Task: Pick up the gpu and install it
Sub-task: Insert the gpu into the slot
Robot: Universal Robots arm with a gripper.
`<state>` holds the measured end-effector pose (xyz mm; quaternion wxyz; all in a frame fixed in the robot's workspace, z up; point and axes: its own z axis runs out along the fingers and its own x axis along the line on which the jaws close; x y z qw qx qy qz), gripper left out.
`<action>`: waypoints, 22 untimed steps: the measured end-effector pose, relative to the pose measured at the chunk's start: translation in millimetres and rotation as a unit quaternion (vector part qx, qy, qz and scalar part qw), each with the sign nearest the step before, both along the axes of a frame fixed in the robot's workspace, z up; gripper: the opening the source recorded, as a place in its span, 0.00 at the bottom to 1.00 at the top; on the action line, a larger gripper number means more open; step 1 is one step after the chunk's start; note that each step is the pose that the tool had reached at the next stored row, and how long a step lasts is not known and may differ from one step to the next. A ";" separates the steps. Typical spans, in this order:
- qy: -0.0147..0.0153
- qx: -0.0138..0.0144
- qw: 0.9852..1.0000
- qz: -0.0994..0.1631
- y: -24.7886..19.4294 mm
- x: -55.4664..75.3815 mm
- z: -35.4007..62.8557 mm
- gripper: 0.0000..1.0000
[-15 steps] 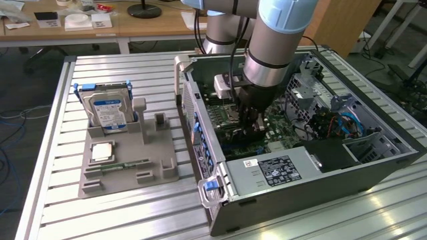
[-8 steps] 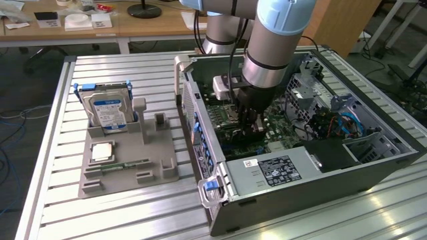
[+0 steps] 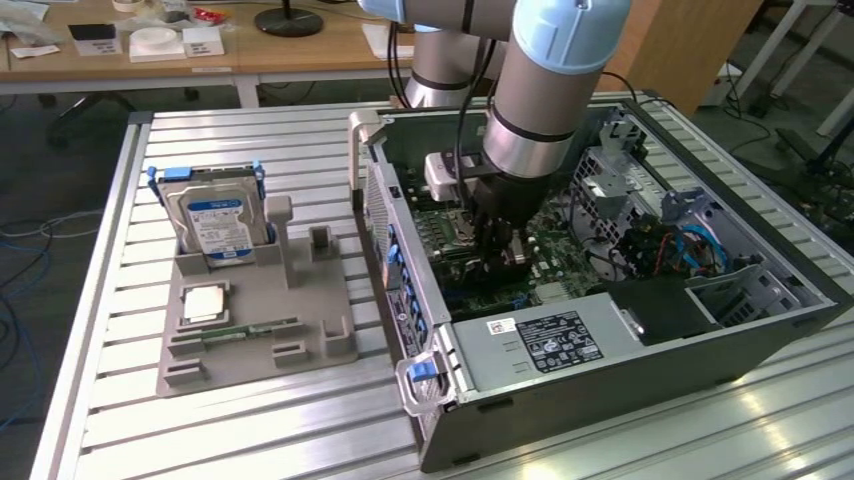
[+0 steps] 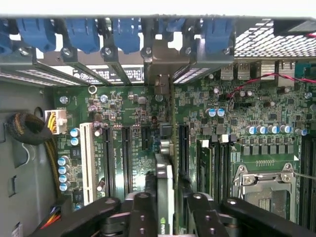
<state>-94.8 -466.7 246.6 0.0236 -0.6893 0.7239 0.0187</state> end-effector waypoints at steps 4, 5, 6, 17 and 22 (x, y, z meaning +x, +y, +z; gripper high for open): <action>0.000 -0.001 1.000 0.000 -0.2 0.2 0.7 0.45; 0.000 -0.001 1.000 0.000 -0.2 0.2 0.7 0.45; 0.000 -0.001 1.000 0.000 -0.2 0.2 0.7 0.52; 0.000 -0.001 1.000 0.000 -0.2 0.3 39.4 0.52; 0.000 -0.001 1.000 0.000 0.2 0.3 61.9 0.52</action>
